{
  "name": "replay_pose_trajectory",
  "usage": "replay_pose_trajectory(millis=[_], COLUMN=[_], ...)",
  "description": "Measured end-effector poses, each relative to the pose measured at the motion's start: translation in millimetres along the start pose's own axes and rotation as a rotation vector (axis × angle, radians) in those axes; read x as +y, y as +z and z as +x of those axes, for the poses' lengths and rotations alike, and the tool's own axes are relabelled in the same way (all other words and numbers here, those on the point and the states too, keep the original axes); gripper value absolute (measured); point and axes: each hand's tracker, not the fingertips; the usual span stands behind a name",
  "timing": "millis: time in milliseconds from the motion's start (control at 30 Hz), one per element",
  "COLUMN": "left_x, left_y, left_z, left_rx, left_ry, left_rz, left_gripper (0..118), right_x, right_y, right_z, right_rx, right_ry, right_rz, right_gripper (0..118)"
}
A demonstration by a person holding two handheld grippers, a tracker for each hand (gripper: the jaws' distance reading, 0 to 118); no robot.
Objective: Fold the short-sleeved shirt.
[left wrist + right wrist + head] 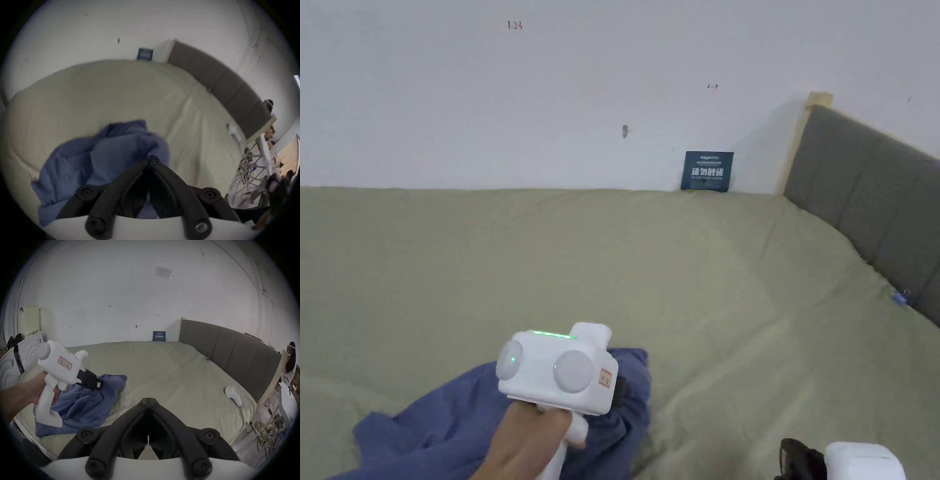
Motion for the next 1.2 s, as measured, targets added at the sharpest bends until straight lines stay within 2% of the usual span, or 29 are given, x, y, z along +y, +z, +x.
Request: replay_pose_trajectory(millis=[33, 67, 133, 300, 333, 367, 400, 433, 467, 500, 667, 833, 967, 1067, 1200], left_x=[-5, -9, -16, -52, -60, -75, -91, -106, -123, -141, -212, -246, -249, -246, -238], left_y=[4, 10, 29, 139, 162, 192, 220, 241, 262, 285, 359, 394, 401, 401, 391], left_z=[-5, -11, -21, -23, -23, -23, -21, -19, -17, -16, -22, -27, -35, -39, -58], left_rx=[0.016, 0.013, 0.023, 0.119, 0.152, 0.182, 0.252, 0.308, 0.377, 0.459, 0.549, 0.681, 0.665, 0.689, 0.649], left_ry=[0.013, 0.041, 0.090, 0.117, 0.126, 0.128, 0.134, 0.128, 0.124, 0.124, 0.156, 0.145, 0.181, 0.159, 0.154], left_rz=[0.005, 0.028, 0.046, 0.294, 0.345, 0.421, 0.494, 0.546, 0.607, 0.652, 0.748, 0.814, 0.815, 0.791, 0.724], left_gripper=[90, 118, 114, 110, 101, 86, 57, 4, 0, 0, 0, 0, 0, 0, 0], right_x=[1, 1, 3, 12, 13, 14, 14, 15, 16, 16, 18, 21, 25, 28, 27], right_y=[-2, -4, -2, 15, 19, 24, 29, 33, 38, 43, 66, 79, 83, 84, 78], right_z=[-1, -1, -4, -14, -16, -19, -22, -25, -28, -31, -46, -59, -68, -71, -74], right_rx=[0.002, 0.008, 0.013, 0.046, 0.054, 0.057, 0.064, 0.069, 0.083, 0.090, 0.125, 0.141, 0.163, 0.173, 0.181], right_ry=[0.002, 0.003, 0.007, 0.013, 0.017, 0.022, 0.024, 0.023, 0.020, 0.018, 0.047, 0.062, 0.076, 0.079, 0.085], right_rz=[-0.005, -0.004, -0.001, 0.051, 0.063, 0.073, 0.083, 0.089, 0.101, 0.108, 0.156, 0.186, 0.195, 0.201, 0.199], right_gripper=[1, 1, 1, 1, 1, 1, 1, 1, 1, 1, 1, 1, 1, 1, 1])
